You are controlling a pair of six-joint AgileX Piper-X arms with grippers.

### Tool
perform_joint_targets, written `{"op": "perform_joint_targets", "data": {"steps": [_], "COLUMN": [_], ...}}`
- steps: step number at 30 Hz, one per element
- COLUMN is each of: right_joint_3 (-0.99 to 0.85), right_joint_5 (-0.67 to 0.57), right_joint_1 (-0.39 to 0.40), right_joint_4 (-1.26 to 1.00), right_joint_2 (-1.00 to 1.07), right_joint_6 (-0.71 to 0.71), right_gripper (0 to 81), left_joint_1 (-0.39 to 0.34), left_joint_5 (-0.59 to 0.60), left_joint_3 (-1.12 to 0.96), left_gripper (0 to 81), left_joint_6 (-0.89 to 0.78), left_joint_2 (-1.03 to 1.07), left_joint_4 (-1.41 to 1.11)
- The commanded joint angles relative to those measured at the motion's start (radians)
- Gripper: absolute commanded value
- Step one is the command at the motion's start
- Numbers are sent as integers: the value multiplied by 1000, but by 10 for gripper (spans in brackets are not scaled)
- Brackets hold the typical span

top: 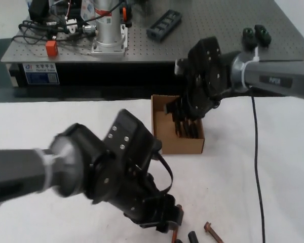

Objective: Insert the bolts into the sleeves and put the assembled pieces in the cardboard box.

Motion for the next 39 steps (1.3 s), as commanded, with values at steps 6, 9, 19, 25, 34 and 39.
{"op": "perform_joint_targets", "data": {"steps": [6,9,19,25,34,39], "right_joint_3": [111,219,590,766,884,885], "right_joint_5": [-18,-18,20,-14,-49,-49], "right_joint_1": [-41,-54,-104,-95,8,98], "right_joint_4": [-13,-16,29,96,315,297], "right_joint_2": [-280,-429,-793,-1008,-1117,-1005], "right_joint_6": [-10,-10,35,82,80,77], "right_gripper": [288,289,289,289,289,289], "left_joint_1": [-38,-40,-63,-63,-57,-23], "left_joint_5": [-32,-47,-55,-62,-252,-372], "left_joint_3": [-211,-296,-397,-399,-399,-309], "left_gripper": [449,448,281,56,3,3], "left_joint_6": [-22,-10,10,31,76,59], "left_joint_2": [180,249,377,387,313,133], "left_joint_4": [121,191,303,295,381,376]}}
